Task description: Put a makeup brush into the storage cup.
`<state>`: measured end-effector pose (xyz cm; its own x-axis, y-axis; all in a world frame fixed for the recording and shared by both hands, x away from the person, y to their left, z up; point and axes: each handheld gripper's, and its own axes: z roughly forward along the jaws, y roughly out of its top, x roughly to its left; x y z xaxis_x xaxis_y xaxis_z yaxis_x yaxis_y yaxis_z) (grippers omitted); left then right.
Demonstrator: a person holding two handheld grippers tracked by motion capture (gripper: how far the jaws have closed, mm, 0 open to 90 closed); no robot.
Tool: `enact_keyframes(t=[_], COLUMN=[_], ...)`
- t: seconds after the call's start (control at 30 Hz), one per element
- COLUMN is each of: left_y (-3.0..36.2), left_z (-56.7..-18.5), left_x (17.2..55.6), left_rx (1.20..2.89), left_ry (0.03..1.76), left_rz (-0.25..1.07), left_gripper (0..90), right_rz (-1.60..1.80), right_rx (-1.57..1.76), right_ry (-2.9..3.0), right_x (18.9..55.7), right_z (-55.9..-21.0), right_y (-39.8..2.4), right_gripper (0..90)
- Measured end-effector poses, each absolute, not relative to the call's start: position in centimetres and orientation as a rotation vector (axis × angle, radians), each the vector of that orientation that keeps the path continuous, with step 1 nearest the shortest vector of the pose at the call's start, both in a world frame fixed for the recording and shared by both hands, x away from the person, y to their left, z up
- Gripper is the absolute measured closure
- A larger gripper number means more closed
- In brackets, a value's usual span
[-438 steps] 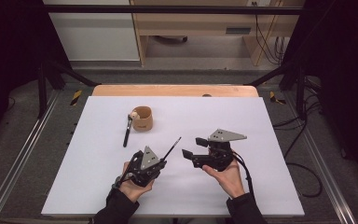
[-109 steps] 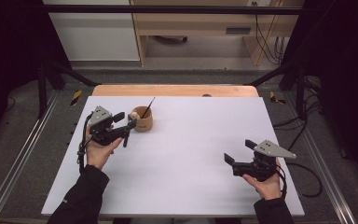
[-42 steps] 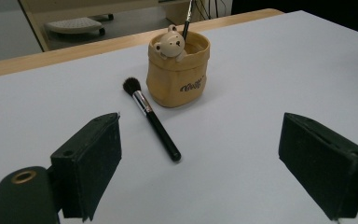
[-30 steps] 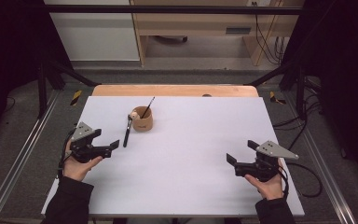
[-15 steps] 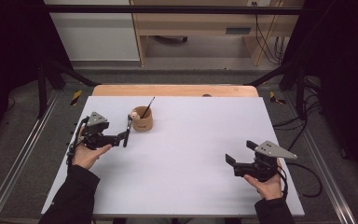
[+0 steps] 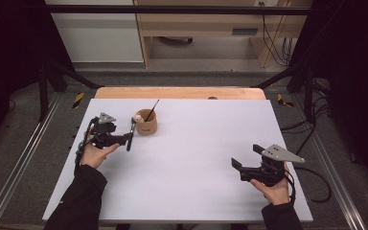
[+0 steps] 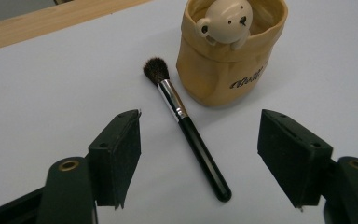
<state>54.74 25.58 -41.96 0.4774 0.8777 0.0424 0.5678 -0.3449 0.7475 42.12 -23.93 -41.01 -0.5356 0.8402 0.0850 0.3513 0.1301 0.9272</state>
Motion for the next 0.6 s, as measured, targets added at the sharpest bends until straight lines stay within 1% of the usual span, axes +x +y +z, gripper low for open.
enact_keyframes(t=[0.13,0.3,0.4,0.6], left_y=[25.2,25.0,25.1,24.9], left_z=[-42.6,-43.6,-44.1,-44.8], left_x=[55.4,56.2,56.6,57.2], left_rx=[2.066,2.1,2.096,2.089], left_ry=[1.208,1.23,1.245,1.273], left_rz=[0.581,0.569,0.56,0.545], left_gripper=[33.6,40.2,44.1,49.0], right_rz=[1.391,1.391,1.391,1.388], right_rx=[1.145,1.143,1.139,1.143], right_ry=[1.955,1.957,1.96,1.966], right_x=[42.1,42.1,42.2,42.2], right_z=[-41.0,-41.1,-41.1,-41.2], right_y=[-23.8,-23.8,-23.7,-23.6], right_gripper=[4.6,4.6,4.6,4.6])
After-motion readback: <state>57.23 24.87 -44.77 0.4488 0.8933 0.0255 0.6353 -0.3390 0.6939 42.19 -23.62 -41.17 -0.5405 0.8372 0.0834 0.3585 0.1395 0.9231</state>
